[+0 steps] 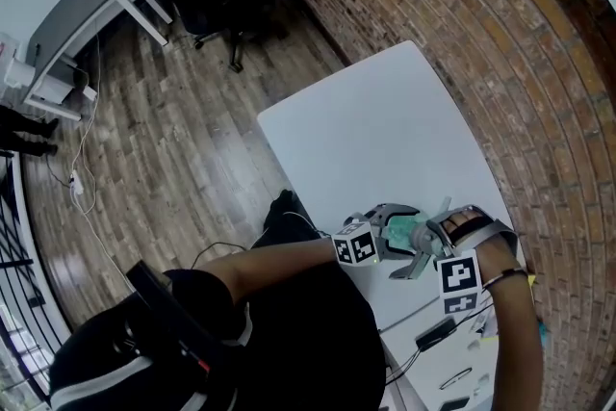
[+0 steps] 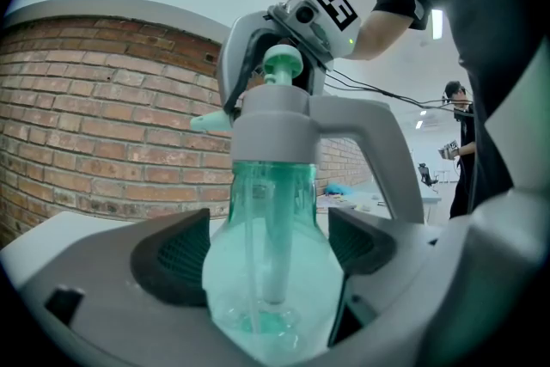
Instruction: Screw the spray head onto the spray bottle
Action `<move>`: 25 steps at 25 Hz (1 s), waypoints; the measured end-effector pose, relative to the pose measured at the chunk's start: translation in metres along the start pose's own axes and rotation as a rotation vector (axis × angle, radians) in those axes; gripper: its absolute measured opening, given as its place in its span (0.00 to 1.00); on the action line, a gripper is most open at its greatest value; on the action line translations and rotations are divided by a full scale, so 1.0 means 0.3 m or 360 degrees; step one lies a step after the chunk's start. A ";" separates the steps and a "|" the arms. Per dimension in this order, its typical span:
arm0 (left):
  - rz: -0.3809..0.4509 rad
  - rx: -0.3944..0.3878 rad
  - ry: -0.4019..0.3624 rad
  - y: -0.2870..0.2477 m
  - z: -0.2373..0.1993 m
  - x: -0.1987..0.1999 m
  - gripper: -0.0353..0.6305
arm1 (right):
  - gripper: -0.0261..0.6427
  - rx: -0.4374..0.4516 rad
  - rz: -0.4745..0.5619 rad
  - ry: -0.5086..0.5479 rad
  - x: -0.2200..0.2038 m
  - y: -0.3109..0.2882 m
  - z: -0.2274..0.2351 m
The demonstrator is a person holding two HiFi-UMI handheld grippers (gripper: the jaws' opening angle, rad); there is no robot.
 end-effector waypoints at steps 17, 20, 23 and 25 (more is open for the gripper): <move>-0.0086 -0.0052 -0.0102 0.054 -0.014 -0.119 0.83 | 0.46 -0.0001 0.0017 -0.0199 0.013 -0.022 0.002; -0.0131 -0.0055 -0.0175 0.031 -0.014 -0.145 0.87 | 0.46 0.0023 0.0010 -0.0205 0.012 -0.030 -0.002; -0.0149 -0.0066 -0.0238 0.006 -0.022 -0.159 0.87 | 0.46 0.0057 0.0042 -0.0258 0.008 -0.032 -0.010; -0.0135 -0.0078 -0.0248 0.007 -0.023 -0.166 0.87 | 0.46 0.0056 0.0061 -0.0295 0.010 -0.033 -0.011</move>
Point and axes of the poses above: the fingertips, and each gripper's own axes: y backward along the fingers, z to its right, x out of its top, the point moved 3 cm from there along y, backward along the fingers, and after that the axes turned 12 degrees about y, right-handed, at the moved point
